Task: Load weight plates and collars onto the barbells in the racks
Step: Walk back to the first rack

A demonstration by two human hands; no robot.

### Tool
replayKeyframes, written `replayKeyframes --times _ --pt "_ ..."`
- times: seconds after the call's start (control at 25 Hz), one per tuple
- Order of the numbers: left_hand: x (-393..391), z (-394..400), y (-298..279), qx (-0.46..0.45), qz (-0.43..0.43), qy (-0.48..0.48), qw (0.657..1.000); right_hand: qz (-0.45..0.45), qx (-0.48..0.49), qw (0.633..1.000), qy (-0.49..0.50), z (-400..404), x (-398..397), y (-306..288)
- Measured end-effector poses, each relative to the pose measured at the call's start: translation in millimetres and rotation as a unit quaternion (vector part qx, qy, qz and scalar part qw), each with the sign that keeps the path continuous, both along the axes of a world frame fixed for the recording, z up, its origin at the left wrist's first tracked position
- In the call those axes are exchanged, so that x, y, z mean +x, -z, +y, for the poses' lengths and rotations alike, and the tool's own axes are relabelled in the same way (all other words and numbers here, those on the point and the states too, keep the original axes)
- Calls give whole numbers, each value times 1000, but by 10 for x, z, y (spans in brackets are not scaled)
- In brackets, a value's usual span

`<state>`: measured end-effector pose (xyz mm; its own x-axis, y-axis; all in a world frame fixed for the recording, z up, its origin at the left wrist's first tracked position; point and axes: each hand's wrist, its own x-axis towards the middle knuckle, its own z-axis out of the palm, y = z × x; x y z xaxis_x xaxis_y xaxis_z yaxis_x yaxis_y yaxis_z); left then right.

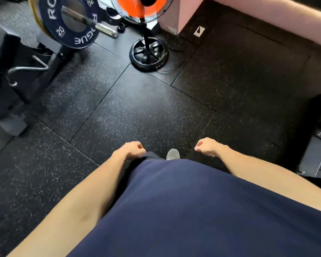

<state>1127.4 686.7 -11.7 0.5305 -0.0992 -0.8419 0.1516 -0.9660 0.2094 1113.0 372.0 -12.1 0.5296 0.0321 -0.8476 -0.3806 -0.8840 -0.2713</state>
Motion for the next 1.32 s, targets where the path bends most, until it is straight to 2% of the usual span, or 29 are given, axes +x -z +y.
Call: replayKeyframes --times 0.12,0.36,0.64,0.8,0.96,1.32 --pt "980 -17 -61 -4 -11 18 1000 -8 8 999 37 47 814 -83" --pt "2931 -109 134 4 29 153 988 17 -3 990 137 87 2359 169" --pt "5254 -496 -71 3 2 252 968 -13 5 954 299 -32 3858 35" --pt "6167 -1118 -118 -11 -11 306 952 -8 -3 936 352 -373 4486 43" --pt "6890 -1859 34 -10 -23 329 944 -1 -8 933 359 -935 5128 195" --pt "8384 -4108 -146 0 -54 433 900 -55 15 894 445 -2799 6366 36"
